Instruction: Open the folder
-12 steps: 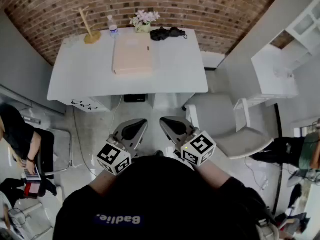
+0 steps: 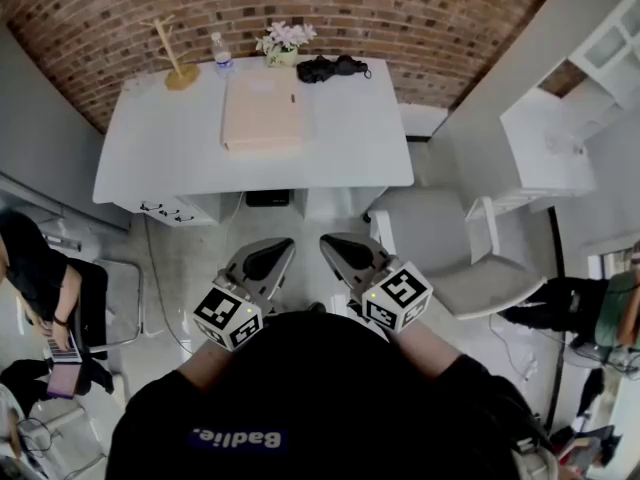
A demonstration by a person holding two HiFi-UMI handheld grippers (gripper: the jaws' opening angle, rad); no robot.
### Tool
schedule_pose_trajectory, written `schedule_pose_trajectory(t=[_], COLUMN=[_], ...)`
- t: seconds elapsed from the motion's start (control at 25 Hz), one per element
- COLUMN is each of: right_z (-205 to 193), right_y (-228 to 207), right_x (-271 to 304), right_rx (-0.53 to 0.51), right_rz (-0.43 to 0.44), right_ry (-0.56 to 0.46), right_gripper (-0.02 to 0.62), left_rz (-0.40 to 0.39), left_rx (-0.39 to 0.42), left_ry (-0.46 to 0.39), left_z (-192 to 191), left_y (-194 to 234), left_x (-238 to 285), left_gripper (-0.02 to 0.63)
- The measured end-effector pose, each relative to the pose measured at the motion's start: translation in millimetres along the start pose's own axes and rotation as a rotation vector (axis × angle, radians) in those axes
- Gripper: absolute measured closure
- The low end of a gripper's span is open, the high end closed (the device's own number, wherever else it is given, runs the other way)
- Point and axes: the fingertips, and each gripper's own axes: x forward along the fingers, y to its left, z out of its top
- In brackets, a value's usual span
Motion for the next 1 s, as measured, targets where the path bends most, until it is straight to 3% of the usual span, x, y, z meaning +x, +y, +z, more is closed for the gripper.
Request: schedule_pose_trajectory(t=[0.56,0.8,1.0], right_z=[-11,-2,13], right_y=[-10,-16,-32], right_x=[-9,11,33], right_rx=[0.037,0.031,0.033], right_rz=[0.046,0.05,0.005], right_ry=[-0.019,-0.037,-0.058], right_gripper=[0.568,0.568,0.568], left_rz=[0.061,0.072,0.044], left_rx=[0.018,0.034,0.063], left_ry=[0.005,0.005,-0.005], left_z=[-3,-1,11], left_y=[-3,24,61], left_x=[4,4,15], left_gripper=[0.603,0.603,0.603])
